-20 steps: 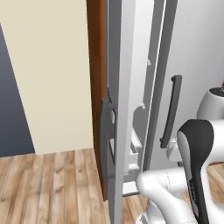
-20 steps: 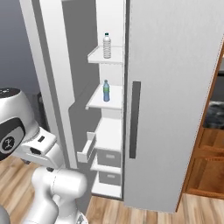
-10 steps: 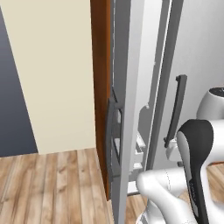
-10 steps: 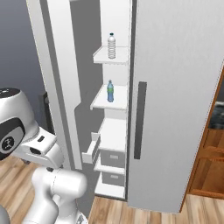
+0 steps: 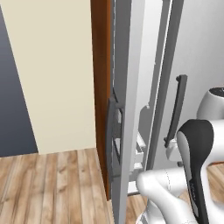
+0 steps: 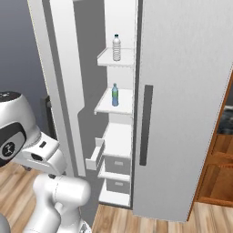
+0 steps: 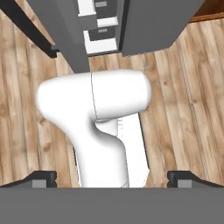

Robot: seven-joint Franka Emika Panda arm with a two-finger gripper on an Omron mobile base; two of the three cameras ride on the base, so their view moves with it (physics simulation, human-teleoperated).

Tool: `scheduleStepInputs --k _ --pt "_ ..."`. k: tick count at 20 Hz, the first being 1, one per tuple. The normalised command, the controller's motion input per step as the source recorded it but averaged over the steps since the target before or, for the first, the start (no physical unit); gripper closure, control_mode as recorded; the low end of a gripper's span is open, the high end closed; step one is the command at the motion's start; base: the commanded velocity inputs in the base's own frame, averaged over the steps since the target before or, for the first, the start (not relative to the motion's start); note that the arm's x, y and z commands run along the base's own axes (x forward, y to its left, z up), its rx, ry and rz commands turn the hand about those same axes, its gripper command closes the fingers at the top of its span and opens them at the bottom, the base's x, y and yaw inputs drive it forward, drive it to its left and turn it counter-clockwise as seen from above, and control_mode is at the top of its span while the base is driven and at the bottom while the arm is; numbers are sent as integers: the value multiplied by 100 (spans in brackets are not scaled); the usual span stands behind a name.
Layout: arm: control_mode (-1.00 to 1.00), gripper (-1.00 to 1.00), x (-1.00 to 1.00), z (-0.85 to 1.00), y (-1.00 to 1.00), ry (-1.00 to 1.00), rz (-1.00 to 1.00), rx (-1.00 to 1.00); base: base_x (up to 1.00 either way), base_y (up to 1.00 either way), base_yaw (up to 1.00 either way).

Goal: Take the bottled waters from the counter and place them in the freezer to freeze. Close the freezer door after placing the bottles.

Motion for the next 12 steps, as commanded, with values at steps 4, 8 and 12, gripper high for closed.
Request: scheduleStepInputs --k 4,8,12 --pt "-100 -100 13 0 34 0 -6 0 0 0 0" --pt "-100 -100 34 1 95 -15 -15 -19 0 0 0" --pt "-100 -100 64 4 100 -24 -19 -33 0 0 0"
